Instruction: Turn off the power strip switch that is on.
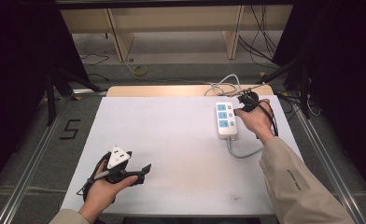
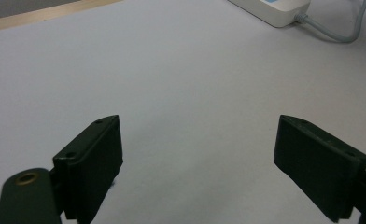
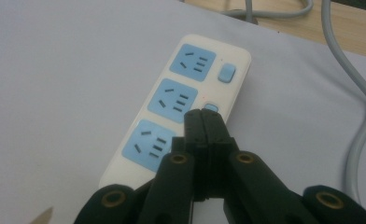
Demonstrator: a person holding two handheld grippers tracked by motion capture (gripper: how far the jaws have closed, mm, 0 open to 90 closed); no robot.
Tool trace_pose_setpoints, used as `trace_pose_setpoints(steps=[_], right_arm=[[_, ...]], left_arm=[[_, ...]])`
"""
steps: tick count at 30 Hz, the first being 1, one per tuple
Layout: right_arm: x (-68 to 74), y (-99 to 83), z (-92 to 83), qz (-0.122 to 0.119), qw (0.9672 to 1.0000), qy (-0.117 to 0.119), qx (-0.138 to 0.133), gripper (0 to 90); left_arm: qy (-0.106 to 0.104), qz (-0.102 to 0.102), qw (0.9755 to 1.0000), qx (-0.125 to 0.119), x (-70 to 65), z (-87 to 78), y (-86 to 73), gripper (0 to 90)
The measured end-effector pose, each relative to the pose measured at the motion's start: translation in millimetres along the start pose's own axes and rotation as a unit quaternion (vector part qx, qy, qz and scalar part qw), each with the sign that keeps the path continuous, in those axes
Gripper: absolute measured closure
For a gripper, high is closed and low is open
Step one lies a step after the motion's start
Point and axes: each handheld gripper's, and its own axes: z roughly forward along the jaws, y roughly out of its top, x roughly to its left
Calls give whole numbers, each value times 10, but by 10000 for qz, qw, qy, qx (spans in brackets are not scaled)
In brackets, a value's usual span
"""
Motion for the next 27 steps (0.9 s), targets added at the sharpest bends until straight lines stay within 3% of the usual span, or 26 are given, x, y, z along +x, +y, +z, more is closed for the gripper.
trace_pose_setpoints(steps=[27], right_arm=[[-9, 103, 141, 15, 9999, -20, 111, 900]], left_arm=[[-2, 26, 10000, 5, -1, 0, 0, 149]])
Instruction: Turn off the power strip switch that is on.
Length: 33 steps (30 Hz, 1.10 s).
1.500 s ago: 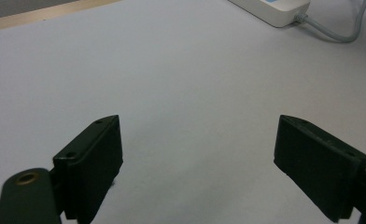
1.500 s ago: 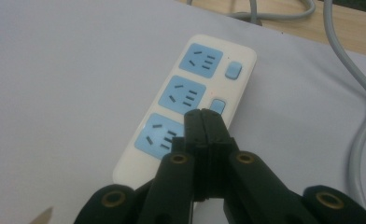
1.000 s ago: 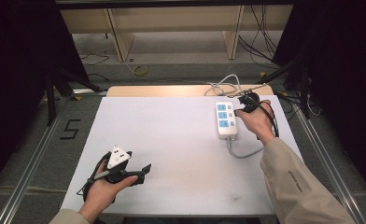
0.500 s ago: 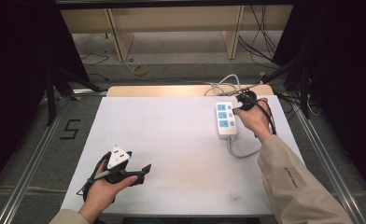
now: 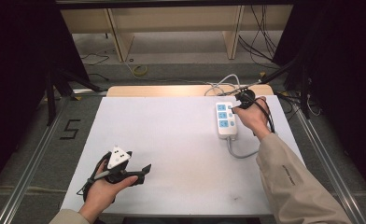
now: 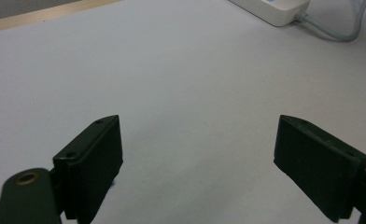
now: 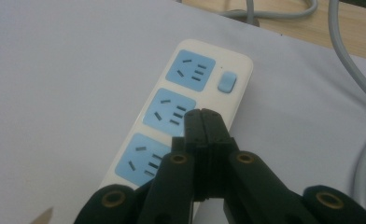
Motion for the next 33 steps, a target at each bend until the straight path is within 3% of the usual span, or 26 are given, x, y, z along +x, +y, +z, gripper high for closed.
trace_pose_setpoints(steps=[33], right_arm=[[-22, 94, 215, 58, 9990, -48, 443, 900]], left_arm=[[-12, 21, 10000, 14, 0, -4, 0, 149]])
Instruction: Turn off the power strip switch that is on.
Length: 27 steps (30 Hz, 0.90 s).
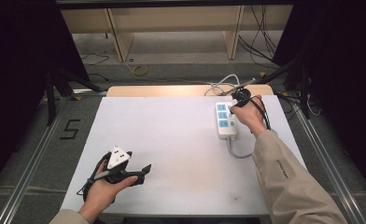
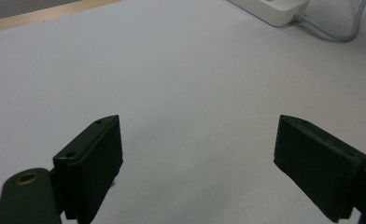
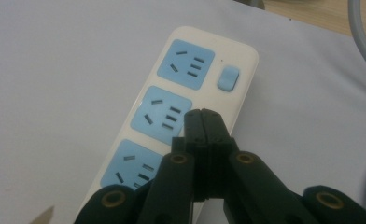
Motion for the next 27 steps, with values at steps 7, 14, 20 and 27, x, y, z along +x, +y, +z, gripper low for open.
trace_pose_setpoints(steps=[7, 14, 20, 27], right_arm=[[-1, 25, 50, 17, 10000, 1, 79, 900], [-14, 40, 75, 24, 9999, -19, 134, 900], [-17, 53, 100, 85, 9998, -9, 186, 900], [-14, 69, 122, 64, 9997, -33, 248, 900]], left_arm=[[-2, 13, 10000, 0, 0, 0, 0, 149], [0, 7, 10000, 0, -2, -2, 0, 149], [0, 17, 10000, -2, -1, -2, 0, 149], [-3, 11, 10000, 0, -3, -2, 0, 149]])
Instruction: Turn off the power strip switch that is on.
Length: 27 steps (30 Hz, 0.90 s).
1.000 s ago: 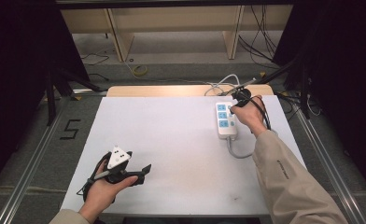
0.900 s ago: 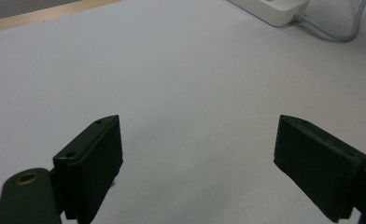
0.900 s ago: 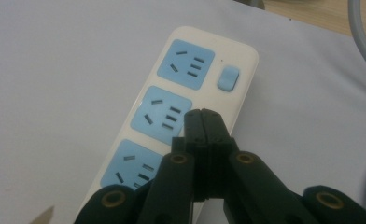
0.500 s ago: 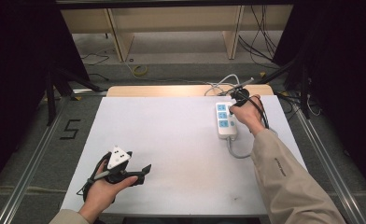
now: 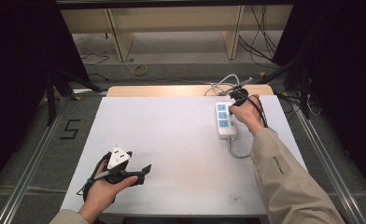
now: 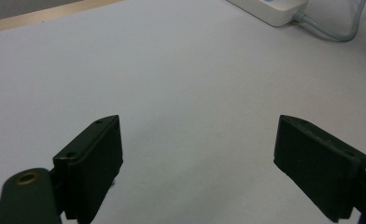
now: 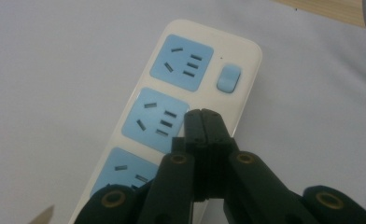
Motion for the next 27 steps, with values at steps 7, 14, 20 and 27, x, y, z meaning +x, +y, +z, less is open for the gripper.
trace_pose_setpoints(steps=[7, 14, 20, 27], right_arm=[[-5, 18, 20, -12, 10000, -10, 84, 900], [2, 36, 36, -12, 9999, -2, 160, 900], [7, 41, 60, -37, 9998, -3, 215, 900], [7, 49, 86, 7, 9996, -19, 296, 900]], left_arm=[[-6, 1, 10000, 2, -2, 1, 0, 149], [-8, -3, 10000, 6, -2, 2, -1, 149], [-11, 0, 10000, 7, -2, 0, -1, 149], [-16, 6, 10000, 4, -3, 1, -1, 149]])
